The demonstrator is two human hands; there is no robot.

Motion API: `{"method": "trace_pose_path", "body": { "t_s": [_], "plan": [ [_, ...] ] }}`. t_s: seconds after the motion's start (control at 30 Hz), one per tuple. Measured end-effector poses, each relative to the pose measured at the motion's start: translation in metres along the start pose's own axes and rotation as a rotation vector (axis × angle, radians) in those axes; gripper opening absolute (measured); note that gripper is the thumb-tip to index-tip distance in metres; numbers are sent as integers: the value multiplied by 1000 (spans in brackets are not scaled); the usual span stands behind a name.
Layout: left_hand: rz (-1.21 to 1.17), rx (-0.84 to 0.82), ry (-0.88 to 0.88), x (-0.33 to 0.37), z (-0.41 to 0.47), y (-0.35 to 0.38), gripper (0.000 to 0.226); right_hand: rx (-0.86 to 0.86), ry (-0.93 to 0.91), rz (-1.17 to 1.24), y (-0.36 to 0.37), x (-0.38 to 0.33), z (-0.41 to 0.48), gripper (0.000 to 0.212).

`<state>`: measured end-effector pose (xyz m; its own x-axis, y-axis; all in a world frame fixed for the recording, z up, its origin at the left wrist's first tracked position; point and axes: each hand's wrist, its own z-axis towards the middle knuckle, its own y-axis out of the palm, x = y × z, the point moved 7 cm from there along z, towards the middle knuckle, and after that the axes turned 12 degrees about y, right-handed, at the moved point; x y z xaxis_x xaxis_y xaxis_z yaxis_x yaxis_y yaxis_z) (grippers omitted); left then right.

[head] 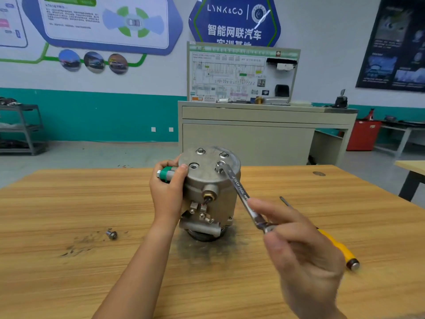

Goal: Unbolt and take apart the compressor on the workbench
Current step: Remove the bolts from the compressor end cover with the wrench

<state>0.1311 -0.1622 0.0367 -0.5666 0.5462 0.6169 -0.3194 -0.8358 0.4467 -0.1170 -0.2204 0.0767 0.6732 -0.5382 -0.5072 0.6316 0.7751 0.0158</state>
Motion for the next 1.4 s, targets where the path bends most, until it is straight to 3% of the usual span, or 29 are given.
{"method": "trace_pose_path", "body": {
  "t_s": [0.1, 0.2, 0.33, 0.5, 0.57, 0.67, 0.77, 0.93, 1.0, 1.07, 1.2, 1.4],
  "plan": [
    [-4, -30, -14, 1, -1, 1, 16, -76, -32, -190, -10, -10, 9, 31],
    [-1, -31, -25, 1, -1, -2, 17, -189, -198, -571, -10, -31, 18, 40],
    [-21, 3, -44, 0, 0, -5, 17, -109, -304, -870, -12, -43, 16, 28],
    [-11, -16, -33, 2, -2, -1, 17, 37, -221, -776, -14, -44, 5, 17],
    [-15, -11, -35, 2, -1, 0, 18, 35, -161, -733, -11, -44, 5, 29],
    [-28, -17, -24, 3, 1, 4, 18, 32, -128, -827, -3, -40, 5, 17],
    [-20, -21, -2, 3, -1, 6, 23, 65, 58, -744, -19, -18, 8, 27],
    [-14, -22, -24, -1, 2, 3, 24, 342, 426, -689, -72, 42, 51, 38],
    [-25, -28, -32, -2, 3, 4, 24, 282, 597, -821, -81, 79, 92, 47],
    [-18, -29, -30, -1, 3, 5, 26, 96, 777, -895, -72, 118, 134, 64],
    [-21, -42, -38, 1, 3, 11, 26, -171, 915, -933, -17, 164, 191, 79],
    [7, -46, -2, 6, -1, 17, 24, -279, 785, -992, 75, 176, 206, 40]
  ]
}}
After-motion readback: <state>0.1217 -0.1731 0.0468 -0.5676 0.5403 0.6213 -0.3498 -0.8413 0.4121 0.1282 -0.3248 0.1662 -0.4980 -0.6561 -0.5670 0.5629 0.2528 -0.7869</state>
